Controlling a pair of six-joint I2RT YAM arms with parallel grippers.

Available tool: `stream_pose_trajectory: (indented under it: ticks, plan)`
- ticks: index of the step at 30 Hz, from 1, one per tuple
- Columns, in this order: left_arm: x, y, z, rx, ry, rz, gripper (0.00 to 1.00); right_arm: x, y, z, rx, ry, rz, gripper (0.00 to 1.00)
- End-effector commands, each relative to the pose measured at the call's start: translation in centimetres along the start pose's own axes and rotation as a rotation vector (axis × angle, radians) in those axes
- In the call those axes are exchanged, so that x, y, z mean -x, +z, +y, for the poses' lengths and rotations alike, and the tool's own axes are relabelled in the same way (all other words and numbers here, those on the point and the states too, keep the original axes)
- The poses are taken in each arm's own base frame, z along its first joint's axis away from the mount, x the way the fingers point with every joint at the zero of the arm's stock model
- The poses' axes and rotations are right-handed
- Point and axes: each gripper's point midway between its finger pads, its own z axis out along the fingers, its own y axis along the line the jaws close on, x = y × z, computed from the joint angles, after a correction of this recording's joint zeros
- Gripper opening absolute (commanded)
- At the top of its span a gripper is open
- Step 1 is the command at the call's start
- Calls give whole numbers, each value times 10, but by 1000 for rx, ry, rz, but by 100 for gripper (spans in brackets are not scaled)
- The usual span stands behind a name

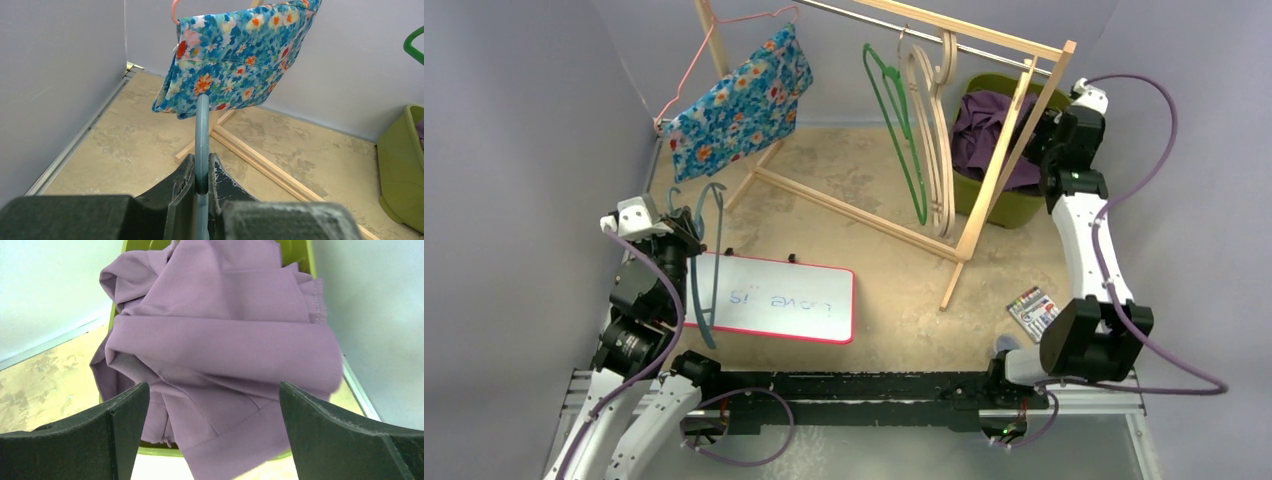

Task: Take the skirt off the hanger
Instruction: Place the skirt in the bin, then place the hanger at the clothesline.

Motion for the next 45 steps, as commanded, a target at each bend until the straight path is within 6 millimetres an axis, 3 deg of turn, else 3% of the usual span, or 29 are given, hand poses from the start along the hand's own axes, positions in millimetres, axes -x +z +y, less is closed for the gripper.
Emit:
stream_pose_trajectory:
  ticks: [1,7,11,15,21,28,33,39,45]
  plan:
    - [8,4,-7,-21,-16,-28,0,17,-31,-10,-37,-1,-91,99]
    - [7,8,-12,-20,-56,-11,0,-5,-75,-11,38,65,-183,99]
    - [23,7,-34,-94,-147,10,0,-17,-111,-4,138,79,-242,98]
    - [38,7,-59,-172,-236,58,0,-31,-133,1,214,51,-264,99]
    - [57,8,-99,-306,-380,104,0,-46,-142,17,318,35,-223,99]
    - [45,29,-144,-410,-459,215,0,-50,-154,24,375,25,-234,99]
    - [43,51,-161,-421,-475,229,0,-51,-159,26,374,29,-247,99]
    - [79,75,-183,-461,-495,134,0,-51,-160,25,368,34,-249,99]
    - [116,101,-190,-429,-454,19,0,-50,-161,23,354,37,-260,99]
